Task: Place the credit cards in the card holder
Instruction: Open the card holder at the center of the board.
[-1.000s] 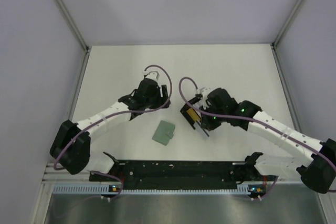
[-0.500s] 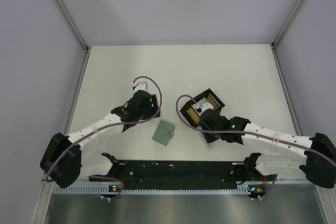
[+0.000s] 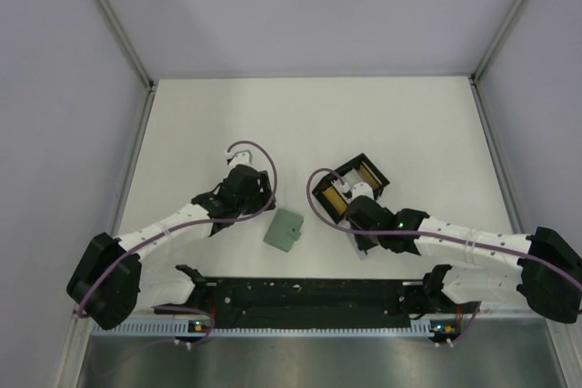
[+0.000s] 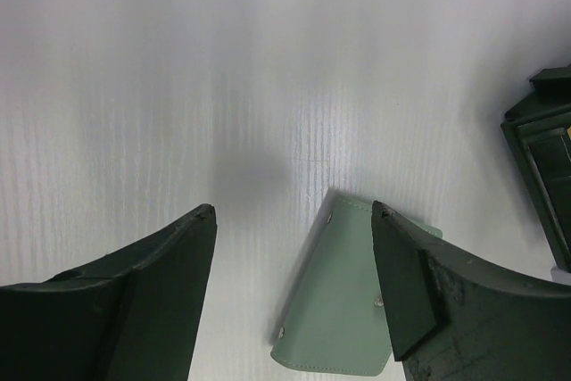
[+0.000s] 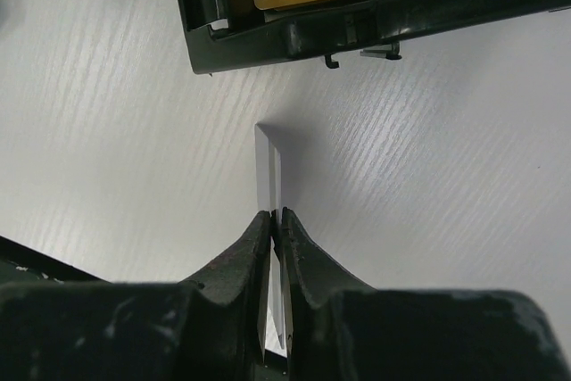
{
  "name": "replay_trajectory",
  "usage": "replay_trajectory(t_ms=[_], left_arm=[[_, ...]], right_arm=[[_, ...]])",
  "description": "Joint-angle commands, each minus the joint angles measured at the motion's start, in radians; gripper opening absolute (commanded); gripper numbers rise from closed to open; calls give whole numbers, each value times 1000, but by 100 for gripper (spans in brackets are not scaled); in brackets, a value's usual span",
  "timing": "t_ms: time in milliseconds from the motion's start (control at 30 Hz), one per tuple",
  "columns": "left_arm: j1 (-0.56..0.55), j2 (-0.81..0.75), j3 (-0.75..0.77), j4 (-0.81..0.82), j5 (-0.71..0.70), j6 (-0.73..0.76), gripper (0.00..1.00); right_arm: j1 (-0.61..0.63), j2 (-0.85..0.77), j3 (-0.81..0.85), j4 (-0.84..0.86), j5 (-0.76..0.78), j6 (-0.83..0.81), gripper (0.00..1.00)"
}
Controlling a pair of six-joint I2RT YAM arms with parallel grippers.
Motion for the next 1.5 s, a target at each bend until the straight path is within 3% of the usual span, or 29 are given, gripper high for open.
replay_trajectory(t_ms=[0, 67, 300, 433, 533, 733, 900, 1100, 1467], left_arm=[[1, -20, -7, 72, 15, -3, 74], [-1, -18, -7, 75, 26, 0, 73], [-2, -27, -34, 81, 51, -22, 75], [-2, -56, -72, 90, 39, -59, 80], [-2, -76, -103, 84, 32, -82, 81], [-2, -134, -155, 47, 6, -135, 83], [-1, -187, -203, 7, -33, -203, 83], [-1, -231, -200, -31, -43, -206, 83], [-1, -204, -229, 45, 64, -142, 83]], right_arm=[[16, -29, -12, 17, -11, 15, 5], [17, -38, -3, 18, -19, 9, 0], [31, -108, 103, 38, -76, 43, 0], [54, -105, 122, 191, -74, 150, 0], [68, -8, 125, 349, -70, 256, 0], [131, 252, 298, 434, -4, 356, 0], [149, 384, 405, 431, 54, 403, 0], [152, 467, 406, 396, 122, 436, 0], [152, 395, 317, 325, 122, 391, 0]])
